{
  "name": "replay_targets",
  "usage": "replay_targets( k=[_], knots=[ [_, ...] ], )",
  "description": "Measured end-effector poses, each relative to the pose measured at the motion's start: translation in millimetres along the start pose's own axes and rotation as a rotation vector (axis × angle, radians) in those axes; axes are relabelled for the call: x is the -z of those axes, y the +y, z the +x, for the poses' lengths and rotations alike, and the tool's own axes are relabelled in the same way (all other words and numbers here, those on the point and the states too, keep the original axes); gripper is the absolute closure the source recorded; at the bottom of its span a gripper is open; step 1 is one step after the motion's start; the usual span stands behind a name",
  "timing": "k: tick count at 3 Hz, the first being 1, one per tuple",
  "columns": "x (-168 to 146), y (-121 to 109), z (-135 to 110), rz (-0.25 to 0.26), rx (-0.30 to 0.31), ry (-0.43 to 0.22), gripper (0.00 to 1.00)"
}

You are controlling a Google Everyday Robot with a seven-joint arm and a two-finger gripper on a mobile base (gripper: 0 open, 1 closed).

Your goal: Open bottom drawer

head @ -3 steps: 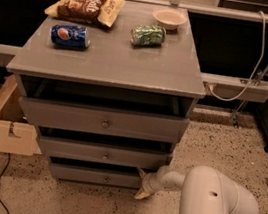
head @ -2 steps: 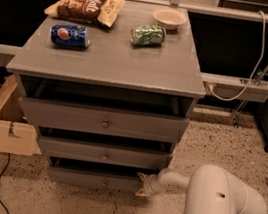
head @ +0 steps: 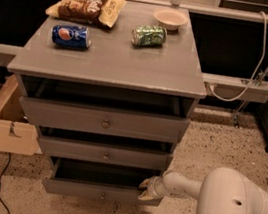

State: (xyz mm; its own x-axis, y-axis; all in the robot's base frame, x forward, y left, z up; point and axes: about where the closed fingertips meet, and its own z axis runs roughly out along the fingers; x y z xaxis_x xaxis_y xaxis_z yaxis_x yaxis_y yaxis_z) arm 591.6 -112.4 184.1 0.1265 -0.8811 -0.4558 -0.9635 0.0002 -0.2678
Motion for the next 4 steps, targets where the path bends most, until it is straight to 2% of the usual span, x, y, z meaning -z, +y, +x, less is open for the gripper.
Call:
replay_targets(
  k=[1,2,3,4],
  knots=[
    [3,10,-2,-0.013,-0.015,-0.035,0.84],
    [3,10,-2,-0.013,-0.015,-0.035,0.53],
    [3,10,-2,-0.013,-0.015,-0.035,0.30],
    [-5,22,-10,-0.058,-0.012,-0.018,0.01]
  ],
)
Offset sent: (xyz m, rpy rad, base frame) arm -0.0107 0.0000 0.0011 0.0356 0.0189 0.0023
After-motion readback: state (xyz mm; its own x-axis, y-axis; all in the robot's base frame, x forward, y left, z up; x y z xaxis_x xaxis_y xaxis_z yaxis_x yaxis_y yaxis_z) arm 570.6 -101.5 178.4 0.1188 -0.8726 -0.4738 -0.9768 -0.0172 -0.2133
